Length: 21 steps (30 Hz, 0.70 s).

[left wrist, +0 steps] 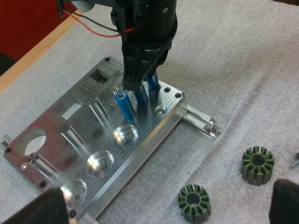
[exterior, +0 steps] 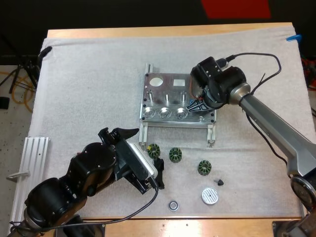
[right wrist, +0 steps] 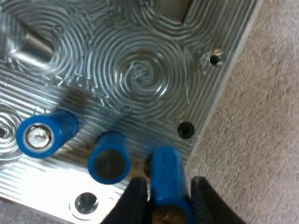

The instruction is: Load cells from left to right

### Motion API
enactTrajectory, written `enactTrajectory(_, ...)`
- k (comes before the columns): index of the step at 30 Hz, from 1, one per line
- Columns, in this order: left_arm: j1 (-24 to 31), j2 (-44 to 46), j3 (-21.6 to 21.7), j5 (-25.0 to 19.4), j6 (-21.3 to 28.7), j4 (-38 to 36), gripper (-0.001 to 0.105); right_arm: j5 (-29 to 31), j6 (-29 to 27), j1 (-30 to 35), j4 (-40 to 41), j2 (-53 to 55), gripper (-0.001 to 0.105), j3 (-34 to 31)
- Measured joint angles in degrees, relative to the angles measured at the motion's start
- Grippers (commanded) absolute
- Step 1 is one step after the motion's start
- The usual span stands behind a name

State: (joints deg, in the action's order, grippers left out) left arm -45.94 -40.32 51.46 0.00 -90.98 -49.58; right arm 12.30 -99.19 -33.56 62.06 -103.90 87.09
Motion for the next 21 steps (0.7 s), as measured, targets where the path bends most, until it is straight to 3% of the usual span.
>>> enactTrajectory(21, 0.00, 0.00, 0.00, 0.00, 0.00, 0.00, 0.085, -1.79, 0.00, 0.00, 1.20, -0.28, 0.000, 0.23)
